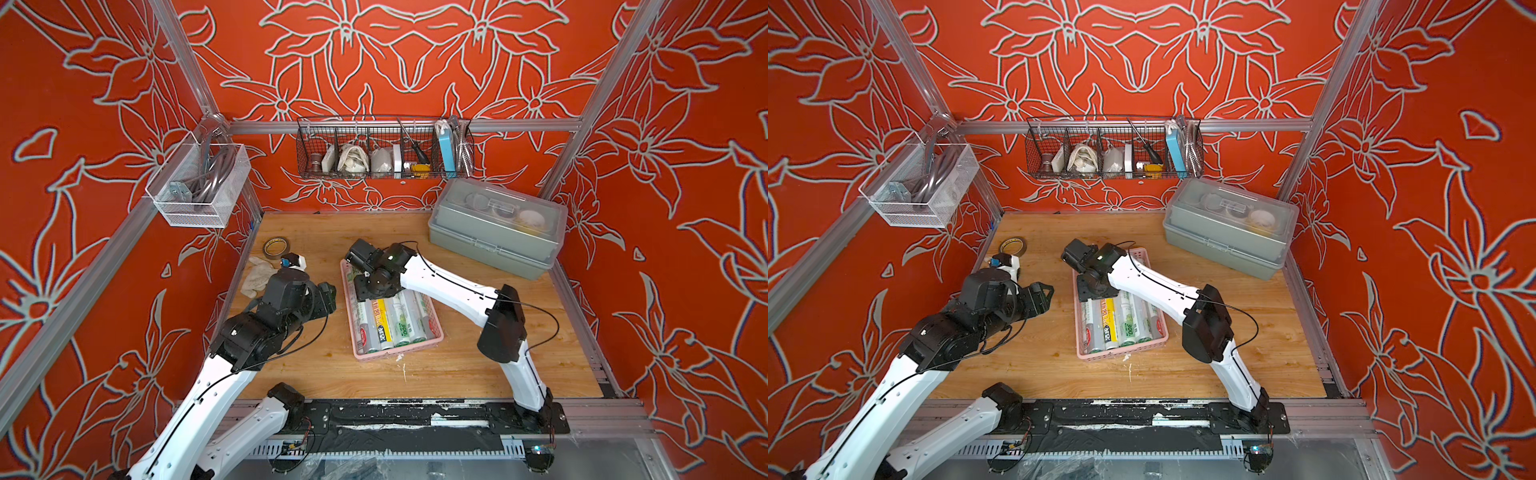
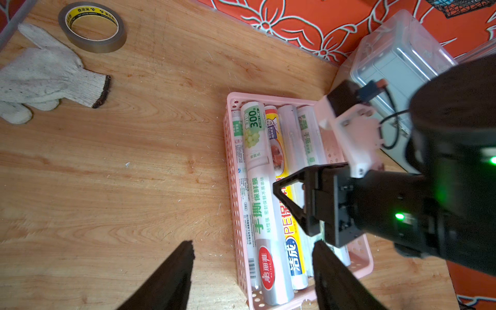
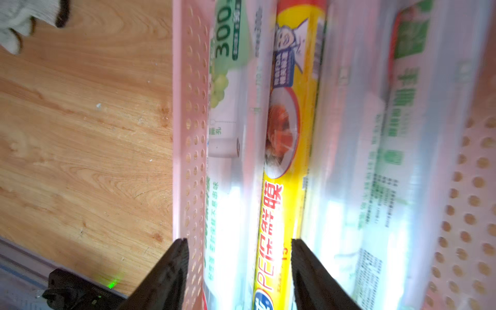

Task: Put the plastic wrap into the basket
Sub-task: Place the plastic wrap in the basket.

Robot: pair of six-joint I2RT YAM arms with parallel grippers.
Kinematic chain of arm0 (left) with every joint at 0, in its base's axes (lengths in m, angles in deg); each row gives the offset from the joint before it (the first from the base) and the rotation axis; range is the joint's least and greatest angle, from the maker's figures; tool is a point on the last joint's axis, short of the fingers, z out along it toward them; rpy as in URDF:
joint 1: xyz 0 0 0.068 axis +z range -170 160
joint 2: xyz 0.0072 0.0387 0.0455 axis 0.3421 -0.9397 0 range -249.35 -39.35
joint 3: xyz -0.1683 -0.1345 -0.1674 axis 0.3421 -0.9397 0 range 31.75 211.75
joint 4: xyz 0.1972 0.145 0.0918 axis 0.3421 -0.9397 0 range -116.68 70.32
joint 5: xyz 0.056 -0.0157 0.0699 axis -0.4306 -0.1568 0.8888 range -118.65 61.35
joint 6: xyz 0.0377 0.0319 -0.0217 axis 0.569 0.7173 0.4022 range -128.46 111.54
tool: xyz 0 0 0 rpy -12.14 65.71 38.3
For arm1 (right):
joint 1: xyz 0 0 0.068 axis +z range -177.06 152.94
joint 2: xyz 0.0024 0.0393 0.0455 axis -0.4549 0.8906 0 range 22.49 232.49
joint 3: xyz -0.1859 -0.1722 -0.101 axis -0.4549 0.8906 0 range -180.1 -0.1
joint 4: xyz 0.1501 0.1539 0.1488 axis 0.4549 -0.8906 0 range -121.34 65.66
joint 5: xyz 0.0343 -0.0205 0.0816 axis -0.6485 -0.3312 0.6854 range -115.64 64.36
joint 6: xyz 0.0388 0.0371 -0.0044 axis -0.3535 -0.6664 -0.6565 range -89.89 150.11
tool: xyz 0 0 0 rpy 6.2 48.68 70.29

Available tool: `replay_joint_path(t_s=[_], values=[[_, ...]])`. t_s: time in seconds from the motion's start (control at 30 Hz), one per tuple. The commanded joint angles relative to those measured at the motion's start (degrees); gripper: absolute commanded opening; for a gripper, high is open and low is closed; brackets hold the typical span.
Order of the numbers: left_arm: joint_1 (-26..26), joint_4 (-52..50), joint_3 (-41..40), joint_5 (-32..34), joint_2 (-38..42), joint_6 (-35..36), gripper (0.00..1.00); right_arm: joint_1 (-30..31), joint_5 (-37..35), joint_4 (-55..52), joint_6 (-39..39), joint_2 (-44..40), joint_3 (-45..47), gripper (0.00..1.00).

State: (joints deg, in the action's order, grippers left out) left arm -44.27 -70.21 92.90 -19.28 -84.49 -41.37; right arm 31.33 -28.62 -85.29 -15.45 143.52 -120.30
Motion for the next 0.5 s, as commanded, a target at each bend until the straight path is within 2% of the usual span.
replay_joint_path(t_s=[0.0, 0.13, 0.23, 0.3, 0.47], values=[[0.6, 0.7, 0.6, 1.7, 0.4, 1.4, 0.7, 0.1, -6.2, -3.9, 4.0, -6.3, -1.5, 0.61], [0.7, 4.0, 0.6, 4.5, 0.2, 3.7, 0.72, -1.2, -11.4, -2.8, 8.6, -13.6, 3.4, 0.63], [0.9, 7.8, 0.0, 8.5, -0.1, 6.3, 0.79, -3.2, -14.7, 2.7, 12.8, -22.0, 12.7, 0.66], [1.2, 11.6, -1.3, 11.6, 0.0, 7.8, 0.86, -5.6, -15.3, 7.3, 15.3, -28.2, 21.3, 0.74], [4.9, 19.7, -5.3, 13.1, -0.4, 9.7, 0.96, -13.4, -14.6, 19.4, 22.3, -42.4, 42.1, 0.89]])
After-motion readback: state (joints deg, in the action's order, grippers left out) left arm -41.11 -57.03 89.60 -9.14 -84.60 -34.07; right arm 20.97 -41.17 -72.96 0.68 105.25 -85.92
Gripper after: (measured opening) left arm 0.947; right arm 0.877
